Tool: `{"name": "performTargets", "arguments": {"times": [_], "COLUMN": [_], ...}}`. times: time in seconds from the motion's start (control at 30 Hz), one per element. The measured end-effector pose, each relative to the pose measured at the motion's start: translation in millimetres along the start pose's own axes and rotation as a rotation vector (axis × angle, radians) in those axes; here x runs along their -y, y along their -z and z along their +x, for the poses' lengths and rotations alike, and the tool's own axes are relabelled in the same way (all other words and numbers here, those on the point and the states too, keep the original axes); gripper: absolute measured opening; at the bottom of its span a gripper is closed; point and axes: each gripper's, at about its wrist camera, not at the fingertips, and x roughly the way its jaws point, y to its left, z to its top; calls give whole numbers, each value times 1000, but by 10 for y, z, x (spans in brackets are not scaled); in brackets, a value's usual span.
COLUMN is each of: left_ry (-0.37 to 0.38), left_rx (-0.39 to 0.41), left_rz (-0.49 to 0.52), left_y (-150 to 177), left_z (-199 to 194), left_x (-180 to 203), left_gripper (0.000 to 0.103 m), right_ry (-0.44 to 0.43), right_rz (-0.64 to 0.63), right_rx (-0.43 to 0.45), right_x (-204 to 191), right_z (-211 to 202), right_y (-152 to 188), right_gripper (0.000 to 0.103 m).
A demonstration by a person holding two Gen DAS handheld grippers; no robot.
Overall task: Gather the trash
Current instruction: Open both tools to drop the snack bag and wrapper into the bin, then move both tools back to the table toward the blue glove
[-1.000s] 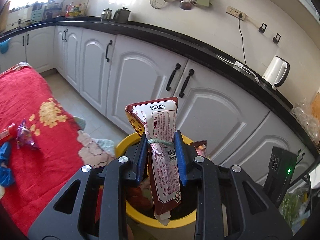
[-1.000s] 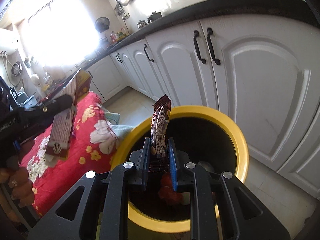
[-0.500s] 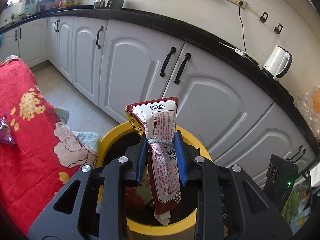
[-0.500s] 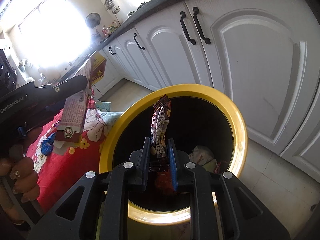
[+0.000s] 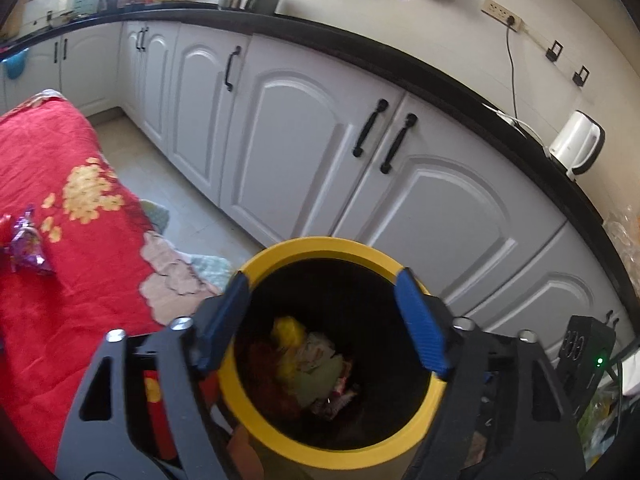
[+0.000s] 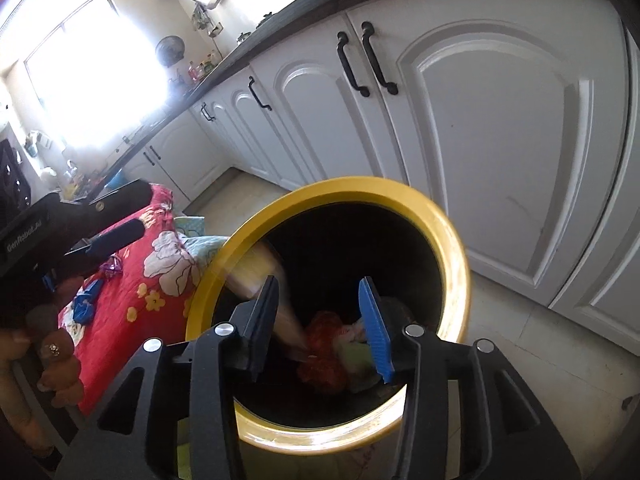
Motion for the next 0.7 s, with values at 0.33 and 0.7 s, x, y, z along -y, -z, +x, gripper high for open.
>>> {"name": "performTargets", "arguments": {"times": [0.33,0.7], "left_ry": [-98,-168], "left_rx": [73,156], "left_rz": [-4,-19], "left_y": [-8,7], "left_z": [-443,-937], "left_x": [-266,-574], "left_gripper": [92,92], "right_ry": [1,-60], "right_rz": [-52,-145], "right_rx": [54,92], "right_x": [-223,-710], "right_z": [-117,-270], "right_y": [-80,-150], "right_gripper": [58,64]}}
